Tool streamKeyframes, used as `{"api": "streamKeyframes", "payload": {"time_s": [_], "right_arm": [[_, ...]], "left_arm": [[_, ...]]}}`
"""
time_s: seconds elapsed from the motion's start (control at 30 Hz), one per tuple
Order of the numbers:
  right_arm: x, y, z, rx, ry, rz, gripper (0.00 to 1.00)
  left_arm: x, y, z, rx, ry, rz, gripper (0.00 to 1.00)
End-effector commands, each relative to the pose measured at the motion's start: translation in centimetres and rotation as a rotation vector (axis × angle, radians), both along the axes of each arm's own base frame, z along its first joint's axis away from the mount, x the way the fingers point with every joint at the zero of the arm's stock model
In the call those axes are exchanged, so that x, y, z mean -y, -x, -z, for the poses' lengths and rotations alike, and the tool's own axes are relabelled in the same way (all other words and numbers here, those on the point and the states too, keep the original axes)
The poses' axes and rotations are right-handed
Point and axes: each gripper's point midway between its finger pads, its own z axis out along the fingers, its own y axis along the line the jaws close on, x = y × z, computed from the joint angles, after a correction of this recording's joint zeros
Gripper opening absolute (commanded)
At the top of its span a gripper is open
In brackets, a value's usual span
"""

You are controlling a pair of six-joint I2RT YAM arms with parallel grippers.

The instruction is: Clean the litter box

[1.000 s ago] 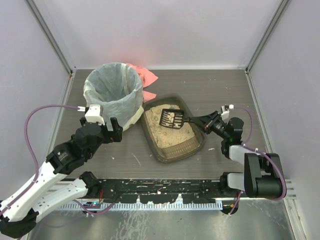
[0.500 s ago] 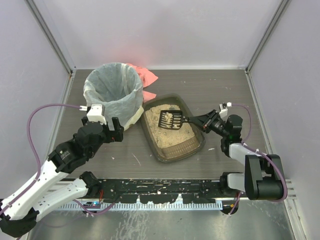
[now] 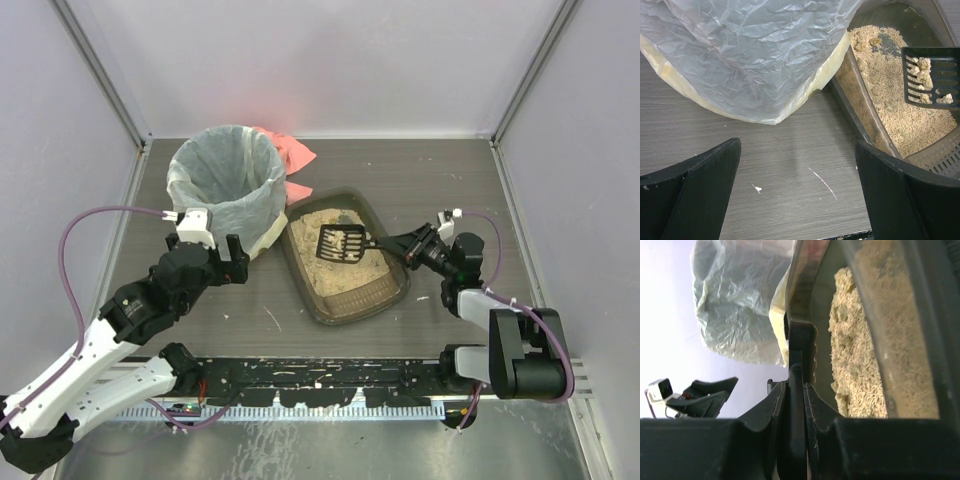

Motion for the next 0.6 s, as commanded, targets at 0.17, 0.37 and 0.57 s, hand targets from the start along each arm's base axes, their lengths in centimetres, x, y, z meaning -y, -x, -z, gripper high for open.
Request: {"api": "streamKeyframes", "payload": {"time_s": [0.17,0.37,0.57], "right_arm": [[-1.5,0.1,-3.4,0.139,-0.014,-0.097,0.01],[-0.9,-0.1,-3.0,0.120,-0.030,-0.072,0.01],[-0.1,-0.5,-2.4,0.095,-0.037,-0.001,0.01]], "left_arm": [[0.5,-0.5,-1.3,0.040,0.059,-0.010,0.98],[0.6,-0.5,-1.2,0.037,0.062,-0.008,0.98],[0.9,-0.6,-1.2,0.034,0.065,-0.001,0.98]]}}
